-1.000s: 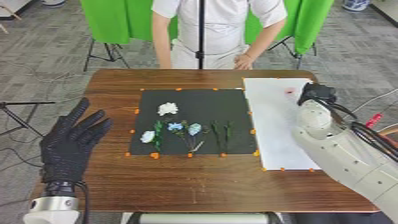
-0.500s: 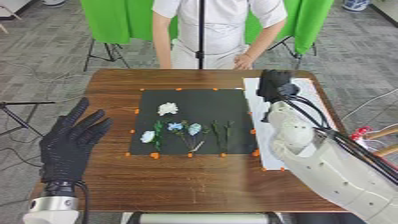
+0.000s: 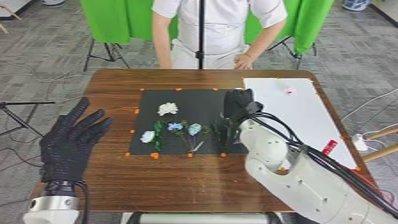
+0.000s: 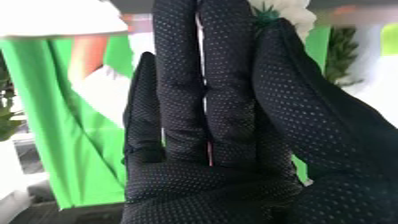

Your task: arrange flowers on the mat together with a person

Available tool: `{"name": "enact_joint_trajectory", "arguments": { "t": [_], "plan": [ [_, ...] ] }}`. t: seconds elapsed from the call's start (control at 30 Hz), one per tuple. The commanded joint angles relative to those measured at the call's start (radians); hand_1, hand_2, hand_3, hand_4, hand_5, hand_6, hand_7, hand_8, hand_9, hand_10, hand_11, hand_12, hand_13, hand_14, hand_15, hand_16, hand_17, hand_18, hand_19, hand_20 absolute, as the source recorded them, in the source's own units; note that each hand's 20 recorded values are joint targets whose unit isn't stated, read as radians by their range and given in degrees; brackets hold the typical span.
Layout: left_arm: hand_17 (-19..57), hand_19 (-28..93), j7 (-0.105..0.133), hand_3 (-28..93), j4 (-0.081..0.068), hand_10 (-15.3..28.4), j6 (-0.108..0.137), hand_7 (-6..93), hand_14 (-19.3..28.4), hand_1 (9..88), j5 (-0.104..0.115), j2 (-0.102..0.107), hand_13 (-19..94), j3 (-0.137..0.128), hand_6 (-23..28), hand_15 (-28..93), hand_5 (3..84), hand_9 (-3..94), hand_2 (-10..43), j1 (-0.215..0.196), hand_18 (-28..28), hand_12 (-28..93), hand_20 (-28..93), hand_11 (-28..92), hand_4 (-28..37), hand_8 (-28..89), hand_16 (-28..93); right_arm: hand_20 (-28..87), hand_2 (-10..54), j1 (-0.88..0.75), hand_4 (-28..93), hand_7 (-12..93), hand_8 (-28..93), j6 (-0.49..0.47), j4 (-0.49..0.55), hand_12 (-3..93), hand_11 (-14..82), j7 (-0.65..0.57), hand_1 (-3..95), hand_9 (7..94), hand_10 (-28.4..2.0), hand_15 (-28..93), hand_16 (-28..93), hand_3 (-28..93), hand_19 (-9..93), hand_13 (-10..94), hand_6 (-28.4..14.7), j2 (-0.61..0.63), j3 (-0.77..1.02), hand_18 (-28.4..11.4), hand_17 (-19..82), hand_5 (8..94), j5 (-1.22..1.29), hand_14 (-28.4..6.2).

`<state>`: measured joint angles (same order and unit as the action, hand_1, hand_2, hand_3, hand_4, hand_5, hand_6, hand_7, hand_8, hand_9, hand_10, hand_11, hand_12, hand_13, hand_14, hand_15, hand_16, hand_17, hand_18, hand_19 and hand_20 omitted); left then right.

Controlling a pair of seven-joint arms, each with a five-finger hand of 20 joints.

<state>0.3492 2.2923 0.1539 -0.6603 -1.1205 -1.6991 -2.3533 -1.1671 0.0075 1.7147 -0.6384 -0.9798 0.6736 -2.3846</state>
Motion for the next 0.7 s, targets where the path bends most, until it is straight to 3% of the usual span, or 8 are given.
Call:
{"name": "enact_joint_trajectory", "arguments": {
  "t": [0.03, 0.43, 0.7],
  "plan": [
    [-3.1, 65, -0.008, 76, -0.005, 21.7, -0.001, 6.3, 28.4, 20.4, 0.014, -0.001, 30, 0.005, 9.8, 50, 34.3, 36.6, 9.3, -0.006, 26.8, 10, 14, 22, -28.3, -7, -10, 8, -9.5, -0.015, -28, 13, -6, -0.020, 0.011, 21.0, 14.3, 0.025, 46.5, 82.8, -8.1, 34, 20, 74, 62, 71, 6.0, 0.007, -0.005, -14.4, 17, 75.0, 0.011, -6.8],
    [-3.2, 65, -0.029, 76, -0.006, 21.7, -0.001, 6.5, 28.4, 20.4, 0.012, -0.008, 30, 0.005, 10.0, 50, 34.5, 36.7, 9.4, -0.004, 26.7, 10, 14, 23, -28.3, -7, -10, 10, -9.5, -0.047, -28, 13, -14, -0.029, 0.044, 14.8, 20.4, 0.022, 38.5, 77.1, -9.5, 36, 17, 79, 60, 68, 5.1, 0.008, 0.018, -14.9, 15, 66.7, 0.010, -7.9],
    [-3.4, 64, -0.018, 76, -0.006, 21.8, 0.007, 6.6, 28.4, 20.5, 0.016, -0.002, 30, 0.010, 10.2, 50, 34.7, 36.7, 9.5, -0.006, 26.7, 10, 14, 23, -28.3, -8, -10, 10, -9.5, -0.052, -28, 14, -14, -0.047, 0.068, 14.5, 20.6, 0.028, 36.8, 76.5, -10.0, 37, 16, 79, 60, 68, 4.7, 0.008, 0.024, -15.0, 14, 65.3, 0.011, -8.3]
  ]
}}
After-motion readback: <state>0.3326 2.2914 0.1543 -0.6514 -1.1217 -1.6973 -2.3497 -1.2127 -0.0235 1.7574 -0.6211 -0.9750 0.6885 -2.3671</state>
